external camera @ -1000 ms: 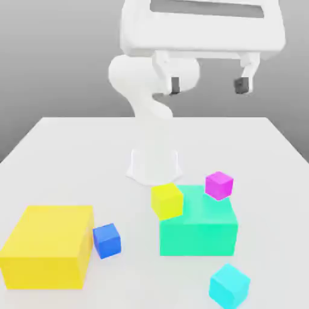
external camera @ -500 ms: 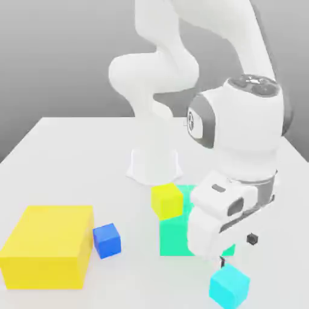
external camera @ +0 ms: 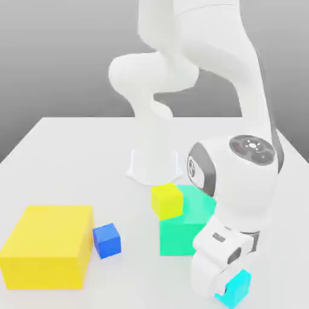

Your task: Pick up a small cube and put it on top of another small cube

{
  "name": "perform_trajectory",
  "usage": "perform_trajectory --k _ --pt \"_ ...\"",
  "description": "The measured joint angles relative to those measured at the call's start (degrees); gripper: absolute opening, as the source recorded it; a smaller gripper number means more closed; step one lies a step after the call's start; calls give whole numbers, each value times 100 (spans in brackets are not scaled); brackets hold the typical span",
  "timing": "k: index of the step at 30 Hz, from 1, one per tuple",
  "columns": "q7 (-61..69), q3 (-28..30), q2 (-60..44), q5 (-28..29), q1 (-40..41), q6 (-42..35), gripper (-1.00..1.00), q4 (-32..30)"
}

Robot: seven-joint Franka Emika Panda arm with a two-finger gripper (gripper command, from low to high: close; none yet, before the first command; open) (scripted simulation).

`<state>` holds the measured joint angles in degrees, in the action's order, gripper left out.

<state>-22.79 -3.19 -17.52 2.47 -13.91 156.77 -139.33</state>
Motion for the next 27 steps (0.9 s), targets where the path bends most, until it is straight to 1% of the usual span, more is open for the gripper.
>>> perform_trajectory --k 6,10,17,25,27 --pt "-464 61 1238 -385 131 -705 -100 -529" --pt "-1002 120 2069 -520 283 -1125 -100 -937" --pt "-2080 120 3522 -574 596 -1852 -100 -1656" --pt "-3347 -57 5174 -597 1173 -2682 -100 -2478" --pt "-3489 -104 5183 -614 1258 -2517 -100 -2651"
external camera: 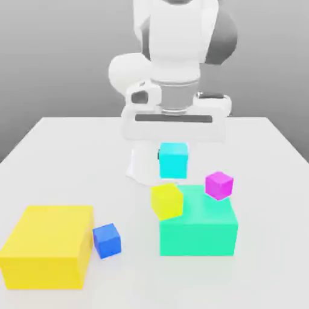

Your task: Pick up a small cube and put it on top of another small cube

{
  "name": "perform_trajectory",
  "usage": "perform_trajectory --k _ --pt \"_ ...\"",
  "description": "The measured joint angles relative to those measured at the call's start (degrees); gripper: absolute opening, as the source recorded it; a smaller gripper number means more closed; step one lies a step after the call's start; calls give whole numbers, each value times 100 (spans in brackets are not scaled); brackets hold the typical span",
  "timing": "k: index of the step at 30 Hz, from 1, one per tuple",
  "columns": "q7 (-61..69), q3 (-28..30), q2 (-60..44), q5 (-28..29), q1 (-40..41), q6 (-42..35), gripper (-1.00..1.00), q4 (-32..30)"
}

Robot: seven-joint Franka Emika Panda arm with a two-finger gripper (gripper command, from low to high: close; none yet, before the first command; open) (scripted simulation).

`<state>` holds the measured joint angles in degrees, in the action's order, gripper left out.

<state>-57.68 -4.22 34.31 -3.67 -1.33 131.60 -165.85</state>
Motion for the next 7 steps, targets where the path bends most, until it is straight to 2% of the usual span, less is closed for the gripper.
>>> perform_trajectory --k 4,5,7 --pt "-41 -56 -591 -24 38 889 -100 -300" --pt "-43 -69 -720 -28 44 1074 100 -356" --pt "-43 -69 -720 -29 44 1074 100 -356"
